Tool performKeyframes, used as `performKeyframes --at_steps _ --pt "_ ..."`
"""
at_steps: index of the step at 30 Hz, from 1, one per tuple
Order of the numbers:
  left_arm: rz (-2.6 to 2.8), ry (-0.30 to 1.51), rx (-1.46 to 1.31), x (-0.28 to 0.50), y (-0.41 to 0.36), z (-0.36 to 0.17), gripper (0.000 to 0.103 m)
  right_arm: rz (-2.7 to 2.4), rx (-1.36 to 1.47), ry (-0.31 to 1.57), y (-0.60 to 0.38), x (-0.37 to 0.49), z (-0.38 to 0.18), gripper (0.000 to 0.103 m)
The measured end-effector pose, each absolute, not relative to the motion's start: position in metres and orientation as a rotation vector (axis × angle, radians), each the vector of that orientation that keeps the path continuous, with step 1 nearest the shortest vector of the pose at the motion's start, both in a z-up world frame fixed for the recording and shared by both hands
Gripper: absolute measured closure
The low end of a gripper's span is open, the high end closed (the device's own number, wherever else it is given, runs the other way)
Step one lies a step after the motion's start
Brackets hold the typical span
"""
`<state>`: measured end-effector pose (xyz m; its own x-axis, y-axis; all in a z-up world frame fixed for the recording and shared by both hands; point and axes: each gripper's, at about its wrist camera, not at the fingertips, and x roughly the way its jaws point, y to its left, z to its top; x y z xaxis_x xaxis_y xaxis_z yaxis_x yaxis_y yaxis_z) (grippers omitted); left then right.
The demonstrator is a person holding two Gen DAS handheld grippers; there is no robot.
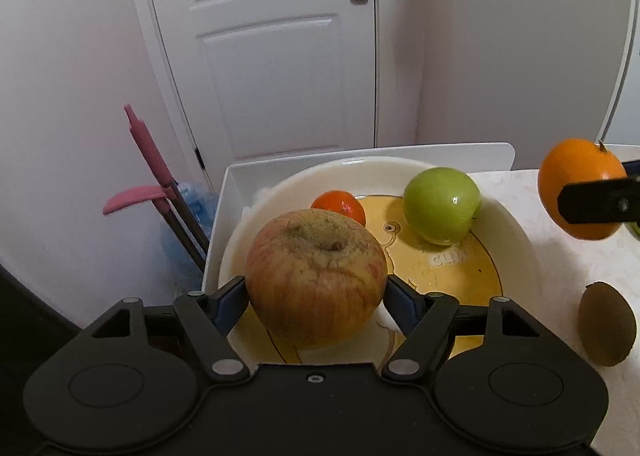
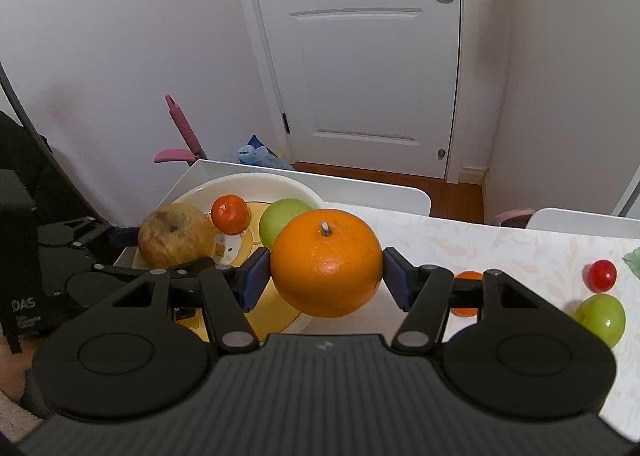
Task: Organize fruits
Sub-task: 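Carry the brown apple and orange with both tools over the duck bowl, then open the left tool releasing the apple while the right tool releases the orange into the bowl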
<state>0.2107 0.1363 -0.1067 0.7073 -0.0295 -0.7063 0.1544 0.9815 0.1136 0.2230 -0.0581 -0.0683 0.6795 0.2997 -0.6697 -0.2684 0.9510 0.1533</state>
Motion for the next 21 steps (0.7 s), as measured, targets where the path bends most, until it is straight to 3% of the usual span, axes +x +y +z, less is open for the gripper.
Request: performKeyframes --at_steps 2,3,21 --pt "-0.093 0.729 0.180 0.204 0.135 -0.098 0.003 0.328 0.039 0.759 -0.060 0.223 -0.066 0.027" --pt "-0.091 0.713 0.179 0.201 0.135 -0.094 0.001 0.333 0.037 0.758 -0.060 0.223 -0.065 0.027" --pt "-0.034 0.738 0.139 0.144 0.134 -0.071 0.000 0.491 -0.092 0.798 -0.038 0.235 -0.079 0.027"
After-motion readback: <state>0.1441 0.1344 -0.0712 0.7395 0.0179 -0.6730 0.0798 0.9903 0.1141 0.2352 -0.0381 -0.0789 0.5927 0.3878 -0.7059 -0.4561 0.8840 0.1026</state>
